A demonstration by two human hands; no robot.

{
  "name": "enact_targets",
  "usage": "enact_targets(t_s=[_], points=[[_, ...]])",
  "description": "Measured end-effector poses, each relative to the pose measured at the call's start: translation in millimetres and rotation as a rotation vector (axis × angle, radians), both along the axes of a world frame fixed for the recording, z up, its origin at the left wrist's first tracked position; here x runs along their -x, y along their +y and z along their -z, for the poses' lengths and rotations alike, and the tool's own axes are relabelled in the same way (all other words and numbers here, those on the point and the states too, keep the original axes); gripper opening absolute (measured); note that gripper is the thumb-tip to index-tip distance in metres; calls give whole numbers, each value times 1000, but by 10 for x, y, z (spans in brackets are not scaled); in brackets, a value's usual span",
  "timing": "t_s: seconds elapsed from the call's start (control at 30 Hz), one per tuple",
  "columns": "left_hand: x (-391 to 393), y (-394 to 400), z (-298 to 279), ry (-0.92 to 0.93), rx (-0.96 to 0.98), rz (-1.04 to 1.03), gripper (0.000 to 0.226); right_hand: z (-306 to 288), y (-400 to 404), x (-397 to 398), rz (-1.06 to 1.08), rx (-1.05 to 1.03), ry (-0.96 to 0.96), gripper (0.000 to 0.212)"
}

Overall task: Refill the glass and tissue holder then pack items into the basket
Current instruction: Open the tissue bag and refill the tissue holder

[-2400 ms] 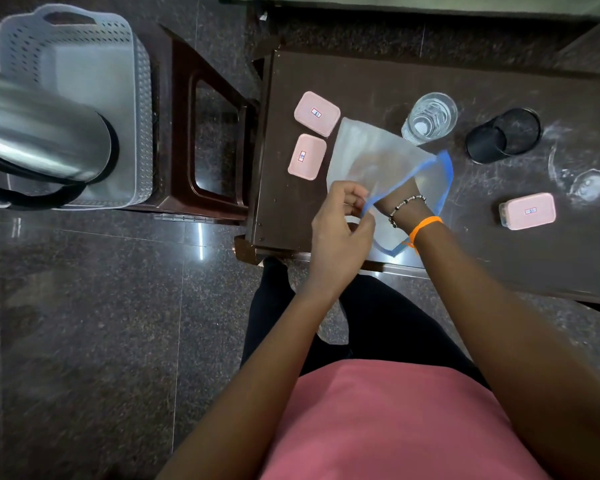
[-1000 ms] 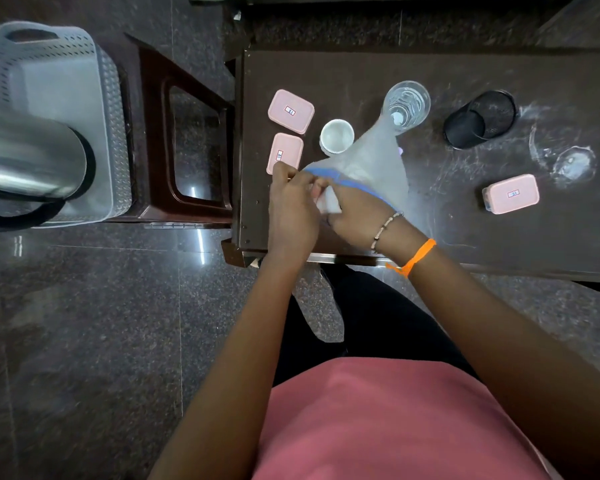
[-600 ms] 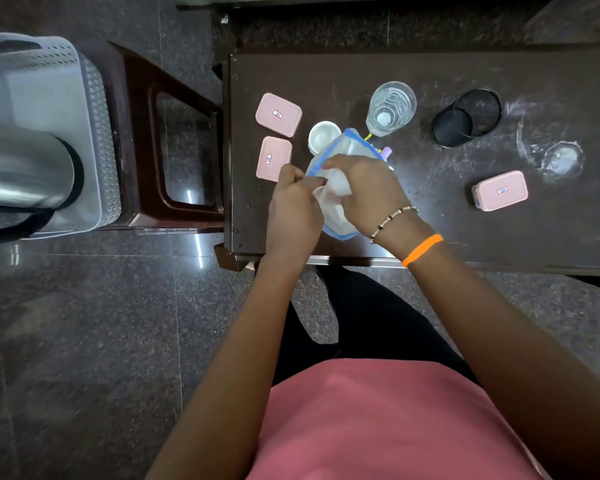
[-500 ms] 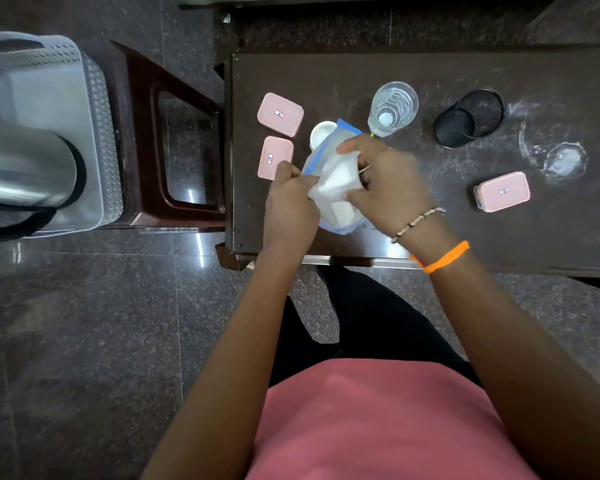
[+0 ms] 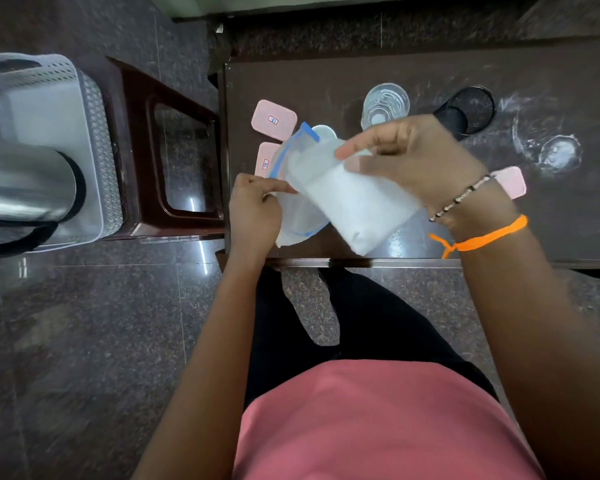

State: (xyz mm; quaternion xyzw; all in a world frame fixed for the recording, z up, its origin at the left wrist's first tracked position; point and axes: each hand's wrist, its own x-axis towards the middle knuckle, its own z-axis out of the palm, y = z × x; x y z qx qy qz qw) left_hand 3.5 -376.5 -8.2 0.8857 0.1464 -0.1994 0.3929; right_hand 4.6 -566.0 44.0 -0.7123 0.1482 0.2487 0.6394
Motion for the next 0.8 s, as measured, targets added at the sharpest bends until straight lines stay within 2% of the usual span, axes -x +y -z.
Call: enact_targets(t_s=[0.1, 0.2, 0.33, 0.4, 0.47, 0.53, 0.63, 0.67, 0.73, 0.8], points=[[-26, -58, -99, 29, 89, -71, 33, 111, 76, 12, -150, 169, -12, 15], [-19, -97, -168, 9, 117, -41, 18, 163, 146, 5, -291, 381, -75, 18], [0, -90, -253, -13, 104, 79, 37, 167, 163, -9, -309, 475, -140, 22], [-4, -86, -282, -1, 128, 146, 54, 179, 150, -32, -323, 423, -148, 23], [-6, -100, -280, 17, 162, 211, 64, 207, 155, -53, -296, 285, -164, 26], [3, -128, -258, 32, 182, 237, 49, 267, 170, -55, -188, 136, -181, 30], [18, -172, -230, 74, 290, 109, 7, 360, 149, -63, -21, 57, -201, 37], [20, -177, -224, 102, 342, 60, 2, 384, 132, -65, -14, 90, -210, 39], [14, -168, -194, 156, 405, 7, 7, 411, 96, -70, -93, 220, -230, 40], [1, -166, -171, 195, 448, -19, 5, 444, 55, -70, -158, 268, -203, 36]])
